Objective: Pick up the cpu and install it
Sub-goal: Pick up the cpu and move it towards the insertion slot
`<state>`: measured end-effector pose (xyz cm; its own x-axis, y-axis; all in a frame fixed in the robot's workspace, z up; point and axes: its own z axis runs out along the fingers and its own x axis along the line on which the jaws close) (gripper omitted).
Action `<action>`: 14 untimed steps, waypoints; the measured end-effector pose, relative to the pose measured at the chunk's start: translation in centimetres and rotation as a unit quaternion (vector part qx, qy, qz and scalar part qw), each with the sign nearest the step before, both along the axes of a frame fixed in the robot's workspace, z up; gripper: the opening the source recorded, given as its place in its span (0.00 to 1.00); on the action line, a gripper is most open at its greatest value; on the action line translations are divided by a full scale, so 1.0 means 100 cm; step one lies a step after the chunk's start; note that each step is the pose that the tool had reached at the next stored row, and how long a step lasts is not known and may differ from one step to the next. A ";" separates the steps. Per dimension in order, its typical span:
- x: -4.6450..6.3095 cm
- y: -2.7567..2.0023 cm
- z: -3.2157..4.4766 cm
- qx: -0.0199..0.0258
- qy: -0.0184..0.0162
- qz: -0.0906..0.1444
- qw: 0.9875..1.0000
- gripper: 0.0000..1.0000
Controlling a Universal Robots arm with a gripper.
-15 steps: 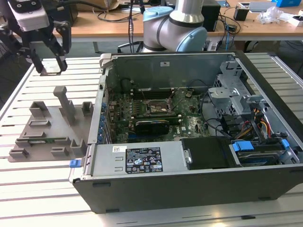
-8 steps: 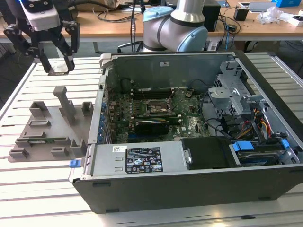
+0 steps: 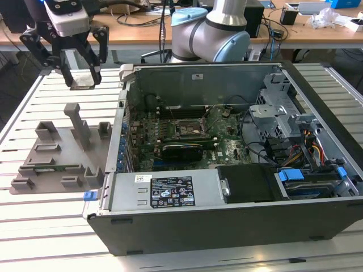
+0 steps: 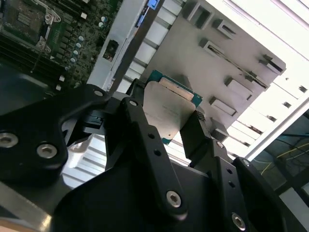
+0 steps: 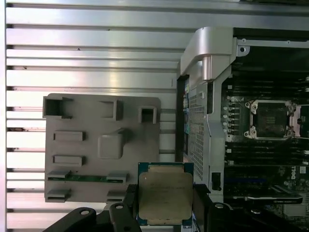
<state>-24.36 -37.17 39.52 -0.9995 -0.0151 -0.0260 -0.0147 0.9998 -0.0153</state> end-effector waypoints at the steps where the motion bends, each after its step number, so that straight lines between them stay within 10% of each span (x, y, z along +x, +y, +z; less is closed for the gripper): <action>1: 0.004 0.0000 0.0000 0.000 0.000 0.000 1.000 0.54; 14: 0.049 0.0000 0.0001 0.000 0.001 0.000 1.000 0.54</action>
<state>-19.42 -37.17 39.52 -0.9996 -0.0149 -0.0243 -0.0145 0.9998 -0.0153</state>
